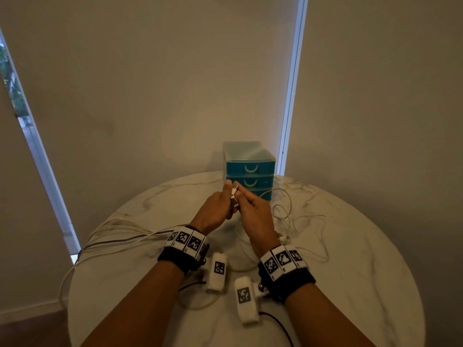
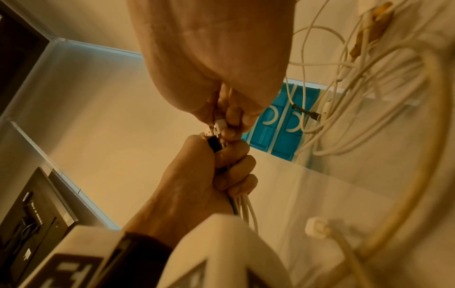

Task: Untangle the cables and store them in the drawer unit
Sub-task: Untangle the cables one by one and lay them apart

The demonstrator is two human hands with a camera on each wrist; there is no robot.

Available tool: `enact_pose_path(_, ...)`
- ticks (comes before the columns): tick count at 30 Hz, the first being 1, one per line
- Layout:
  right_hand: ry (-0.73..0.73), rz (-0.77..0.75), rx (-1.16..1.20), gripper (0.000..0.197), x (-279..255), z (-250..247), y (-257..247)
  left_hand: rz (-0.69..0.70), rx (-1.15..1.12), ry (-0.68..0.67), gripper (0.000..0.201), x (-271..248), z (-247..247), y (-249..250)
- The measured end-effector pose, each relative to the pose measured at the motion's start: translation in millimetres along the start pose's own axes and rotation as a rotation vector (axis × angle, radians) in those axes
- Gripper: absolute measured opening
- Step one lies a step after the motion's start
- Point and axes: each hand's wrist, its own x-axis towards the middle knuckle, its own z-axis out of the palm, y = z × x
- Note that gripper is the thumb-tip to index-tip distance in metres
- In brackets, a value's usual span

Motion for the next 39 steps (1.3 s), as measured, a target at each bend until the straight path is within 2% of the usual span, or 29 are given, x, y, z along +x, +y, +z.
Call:
enact_pose_path(5, -0.053, 0.162, 0.134, 0.030, 10, -8, -10, -0.019, -0.078, 0.122, 0.078, 3, -13, 5)
enact_pose_path(7, -0.060, 0.204, 0.084, 0.027, 10, -17, -20, -0.035, -0.145, 0.164, 0.081, 4, -27, 5)
enact_pose_path(8, -0.110, 0.211, -0.002, 0.024, 9, -22, -24, -0.054, -0.195, 0.170, 0.082, 4, -33, 5)
enact_pose_path(12, -0.590, 0.271, -0.482, 0.014, 2, -32, -29, -0.105, -0.334, 0.122, 0.081, 3, -51, 8)
enact_pose_path(14, -0.782, 0.319, -0.723, 0.020, -1, -32, -30, -0.105, -0.345, 0.088, 0.081, 2, -53, 11)
enact_pose_path(15, -0.838, 0.353, -0.806, 0.025, -3, -30, -31, -0.109, -0.352, 0.074, 0.081, 2, -54, 12)
enact_pose_path(17, -0.862, 0.423, -0.861, 0.031, -4, -29, -29, -0.125, -0.369, 0.061, 0.081, 1, -55, 12)
enact_pose_path(20, -0.821, 0.456, -0.822, 0.028, -4, -30, -23, -0.144, -0.384, 0.056, 0.079, -1, -54, 12)
enact_pose_path(22, -0.696, 0.408, -0.751, 0.023, -3, -33, -18, -0.152, -0.356, 0.054, 0.076, -2, -52, 11)
enact_pose_path(23, -0.568, 0.346, -0.685, 0.019, -1, -35, -15, -0.155, -0.333, 0.047, 0.075, -3, -51, 12)
enact_pose_path(26, -0.032, 0.105, -0.324, 0.014, 11, -42, -10, -0.149, -0.255, 0.016, 0.079, -5, -47, 12)
enact_pose_path(28, 0.184, 0.038, -0.012, 0.014, 20, -46, -13, -0.116, -0.196, 0.014, 0.076, -6, -42, 11)
enact_pose_path(30, 0.220, 0.053, 0.100, 0.014, 22, -47, -15, -0.062, -0.125, -0.005, 0.059, -10, -37, 12)
enact_pose_path(34, 0.132, 0.085, -0.153, 0.007, 19, -51, -4, -0.025, -0.100, -0.012, 0.032, -10, -33, 8)
enact_pose_path(39, 0.071, 0.236, -0.285, 0.013, 24, -69, 1, -0.098, -0.078, 0.035, 0.039, 1, -35, -7)
